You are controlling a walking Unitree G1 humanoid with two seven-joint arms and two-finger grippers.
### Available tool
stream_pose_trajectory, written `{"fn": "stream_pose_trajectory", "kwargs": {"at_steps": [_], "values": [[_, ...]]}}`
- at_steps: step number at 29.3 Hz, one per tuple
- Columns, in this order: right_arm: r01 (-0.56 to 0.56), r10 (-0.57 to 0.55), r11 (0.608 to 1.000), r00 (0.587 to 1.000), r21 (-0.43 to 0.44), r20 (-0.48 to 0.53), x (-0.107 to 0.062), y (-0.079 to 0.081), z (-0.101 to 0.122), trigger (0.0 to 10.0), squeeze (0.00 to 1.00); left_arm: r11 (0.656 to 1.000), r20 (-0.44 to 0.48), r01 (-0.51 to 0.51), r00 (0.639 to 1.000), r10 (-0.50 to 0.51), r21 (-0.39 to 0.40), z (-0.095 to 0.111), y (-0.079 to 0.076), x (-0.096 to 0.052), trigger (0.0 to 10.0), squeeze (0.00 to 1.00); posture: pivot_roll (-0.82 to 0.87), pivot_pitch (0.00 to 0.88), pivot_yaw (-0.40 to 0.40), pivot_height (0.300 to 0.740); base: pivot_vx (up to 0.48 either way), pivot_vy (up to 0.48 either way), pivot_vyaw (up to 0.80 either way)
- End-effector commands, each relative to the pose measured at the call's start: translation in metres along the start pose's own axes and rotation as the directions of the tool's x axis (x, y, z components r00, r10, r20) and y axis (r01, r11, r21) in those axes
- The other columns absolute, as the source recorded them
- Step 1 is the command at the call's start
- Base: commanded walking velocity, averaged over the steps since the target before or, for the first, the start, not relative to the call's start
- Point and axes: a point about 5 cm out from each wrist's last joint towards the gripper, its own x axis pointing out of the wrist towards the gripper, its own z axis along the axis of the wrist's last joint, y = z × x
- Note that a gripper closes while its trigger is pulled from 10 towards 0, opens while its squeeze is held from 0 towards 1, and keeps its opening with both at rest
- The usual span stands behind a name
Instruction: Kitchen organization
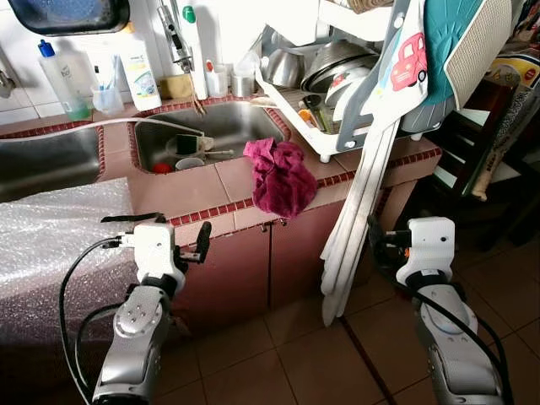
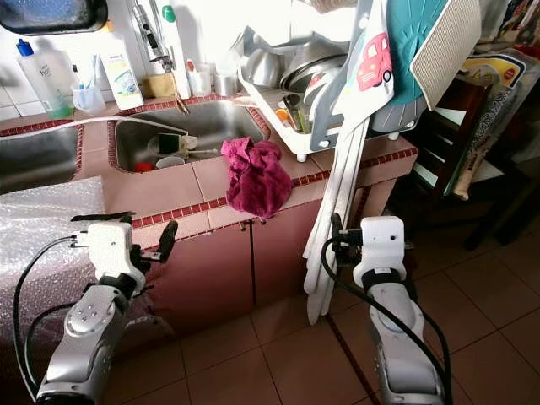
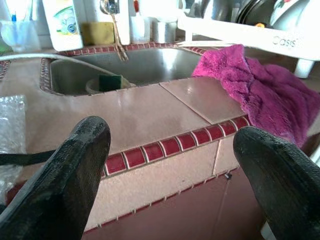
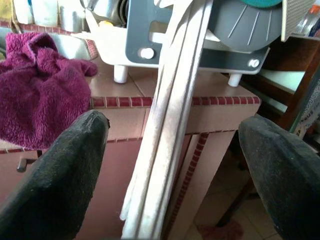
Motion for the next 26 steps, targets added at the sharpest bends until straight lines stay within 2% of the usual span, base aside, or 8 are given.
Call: {"fn": "stream_pose_trajectory", "kwargs": {"at_steps": [1, 2, 7, 9, 10, 11, 16, 26], "values": [[0.004, -0.004, 1.000, 1.000, 0.003, 0.001, 0.001, 0.002, -0.001, 10.0, 1.00, 1.000, -0.022, -0.017, 1.000, 0.017, 0.004, -0.004, 0.002, 0.001, 10.0, 0.10, -0.01, 0.000, 0.012, 0.740, 0.000, 0.000, 0.00], [0.004, -0.004, 1.000, 1.000, 0.004, -0.002, 0.001, 0.002, -0.002, 10.0, 1.00, 1.000, -0.023, -0.023, 0.999, 0.024, 0.009, -0.005, 0.002, 0.001, 10.0, 0.00, -0.01, 0.000, 0.011, 0.740, 0.000, 0.000, 0.00], [-0.008, 0.008, 1.000, 1.000, 0.004, -0.019, -0.006, 0.004, -0.005, 10.0, 1.00, 1.000, -0.024, -0.029, 0.999, 0.030, 0.008, -0.004, 0.001, -0.002, 10.0, 0.00, -0.01, 0.000, 0.009, 0.740, 0.000, 0.000, 0.00], [-0.014, 0.013, 1.000, 0.999, -0.002, -0.036, -0.013, 0.004, -0.008, 10.0, 0.93, 1.000, -0.033, -0.022, 0.999, 0.023, 0.013, -0.006, 0.001, -0.010, 10.0, 0.00, -0.01, 0.000, 0.006, 0.740, 0.000, 0.000, 0.00], [-0.012, 0.012, 1.000, 0.998, -0.006, -0.055, -0.021, 0.002, -0.012, 10.0, 0.46, 1.000, -0.050, -0.022, 0.998, 0.023, 0.018, -0.010, 0.003, -0.018, 10.0, 0.00, -0.01, 0.000, 0.007, 0.740, 0.000, 0.000, 0.00], [-0.010, 0.009, 1.000, 0.997, -0.007, -0.076, -0.029, 0.001, -0.016, 10.0, 0.31, 0.999, -0.069, -0.026, 0.997, 0.028, 0.021, -0.014, 0.006, -0.027, 10.0, 0.00, -0.01, 0.000, 0.004, 0.740, 0.000, 0.000, 0.00], [-0.022, 0.021, 1.000, 0.994, -0.009, -0.110, -0.041, 0.002, -0.021, 10.0, 0.26, 1.000, -0.100, -0.021, 0.995, 0.023, 0.023, -0.019, 0.006, -0.038, 10.0, 0.00, -0.02, 0.000, 0.004, 0.740, 0.000, 0.000, 0.00], [-0.058, 0.057, 0.998, 0.980, 0.000, -0.190, -0.071, 0.007, -0.028, 10.0, 0.24, 0.999, -0.169, 0.010, 0.986, -0.004, 0.037, -0.020, 0.003, -0.068, 10.0, 0.00, -0.01, 0.117, 0.007, 0.740, 0.000, 0.000, 0.00]]}}
